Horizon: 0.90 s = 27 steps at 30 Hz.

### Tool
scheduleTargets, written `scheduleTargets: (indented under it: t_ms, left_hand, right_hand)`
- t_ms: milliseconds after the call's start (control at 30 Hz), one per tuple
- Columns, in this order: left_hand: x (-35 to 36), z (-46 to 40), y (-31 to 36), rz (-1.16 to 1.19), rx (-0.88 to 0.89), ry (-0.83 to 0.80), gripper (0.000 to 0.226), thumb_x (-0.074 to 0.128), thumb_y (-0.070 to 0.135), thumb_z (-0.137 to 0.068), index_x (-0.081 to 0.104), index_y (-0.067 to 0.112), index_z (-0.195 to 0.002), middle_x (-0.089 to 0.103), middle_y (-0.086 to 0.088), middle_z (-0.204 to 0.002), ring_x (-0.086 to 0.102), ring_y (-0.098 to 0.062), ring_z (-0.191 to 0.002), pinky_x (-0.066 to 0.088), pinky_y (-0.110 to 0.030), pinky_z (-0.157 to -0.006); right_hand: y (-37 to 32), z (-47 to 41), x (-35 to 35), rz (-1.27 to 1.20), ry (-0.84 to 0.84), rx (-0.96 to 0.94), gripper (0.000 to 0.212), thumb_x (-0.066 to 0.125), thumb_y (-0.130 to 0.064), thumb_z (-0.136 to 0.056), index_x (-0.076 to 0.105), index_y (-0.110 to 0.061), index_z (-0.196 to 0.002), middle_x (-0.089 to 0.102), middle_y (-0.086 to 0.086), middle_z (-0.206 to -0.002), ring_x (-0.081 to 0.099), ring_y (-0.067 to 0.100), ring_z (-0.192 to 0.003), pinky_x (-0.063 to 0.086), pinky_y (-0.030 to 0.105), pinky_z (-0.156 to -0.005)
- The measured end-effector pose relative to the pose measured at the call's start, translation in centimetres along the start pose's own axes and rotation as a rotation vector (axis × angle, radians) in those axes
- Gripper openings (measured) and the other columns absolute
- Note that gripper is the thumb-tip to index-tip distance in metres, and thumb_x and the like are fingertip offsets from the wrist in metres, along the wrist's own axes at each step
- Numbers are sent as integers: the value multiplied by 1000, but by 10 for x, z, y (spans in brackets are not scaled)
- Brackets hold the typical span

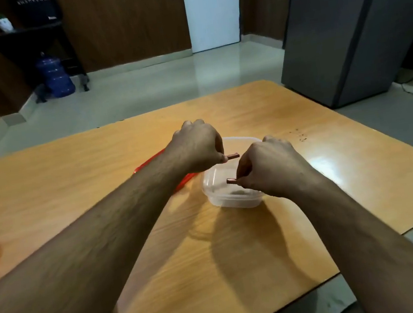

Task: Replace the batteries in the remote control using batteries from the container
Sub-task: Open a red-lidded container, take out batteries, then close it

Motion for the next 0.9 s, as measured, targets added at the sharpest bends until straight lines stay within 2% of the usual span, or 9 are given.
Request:
scheduleTargets:
  t_ms: [233,300,433,500,567,667,733,800,900]
  left_hand:
    - [16,-5,6,-68,36,-22,26,74,49,-76,74,29,-91,48,1,-99,41,-21,-103,40,-35,-77]
    - [4,-1,-2,30,24,53,22,74,48,-77,74,29,-89,48,3,-94,46,-18,-99,44,-34,-77]
    - [-19,19,-51,200,-83,170,14,72,43,-81,71,32,-89,61,6,-89,54,-1,-78,40,-22,-62]
    - [-14,31,-81,180,-166,133,28,71,45,-81,69,30,-105,67,0,-105,59,-12,-91,43,-27,-70]
    - [2,42,-103,121,-238,38,47,69,51,-80,61,31,-121,62,-4,-123,57,-21,-107,46,-34,-79]
    - [25,50,-116,74,-290,-67,66,65,63,-77,48,35,-135,51,-5,-136,50,-25,-119,49,-42,-89]
    - [33,51,-117,66,-280,-84,77,62,69,-74,42,35,-140,48,-5,-142,48,-26,-124,48,-42,-93]
    - [39,50,-115,42,-247,-105,84,59,73,-73,37,34,-144,46,-4,-146,47,-25,-128,45,-40,-97]
    - [44,48,-112,-49,-202,-134,85,57,72,-75,35,31,-146,49,-2,-145,50,-23,-125,46,-36,-92]
  right_hand:
    - [2,-2,3,-2,0,-2,23,70,-53,-78,77,-34,-90,73,-10,-87,50,21,-102,38,40,-89]
    - [8,-2,-4,-129,49,39,19,69,-45,-79,79,-31,-88,74,-12,-85,56,19,-99,45,40,-89]
    - [37,6,-22,-480,250,232,16,67,-29,-83,75,-28,-97,73,-13,-88,65,8,-83,53,30,-77]
    - [54,11,-20,-600,294,354,28,66,-31,-85,68,-27,-112,66,-14,-86,61,6,-78,49,31,-71]
    - [66,14,-8,-660,248,458,44,64,-35,-86,58,-23,-127,65,-5,-98,60,10,-83,46,32,-72]
    - [72,13,13,-671,111,557,62,61,-43,-87,46,-17,-141,56,13,-134,58,28,-114,47,39,-90]
    - [69,11,20,-681,52,576,66,59,-45,-89,45,-12,-144,51,15,-143,54,33,-124,46,43,-101]
    - [66,9,24,-688,14,584,63,57,-43,-90,47,-9,-142,55,16,-140,57,35,-120,48,45,-100]
    - [62,5,28,-652,-19,563,43,53,-32,-90,59,-8,-125,66,15,-117,63,36,-102,54,46,-86]
Point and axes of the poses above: each hand's wrist, its own z-axis away from the middle knuckle, its own x-axis out of the palm, y = z × x, the point moved 8 cm from there along -z, towards the middle knuckle
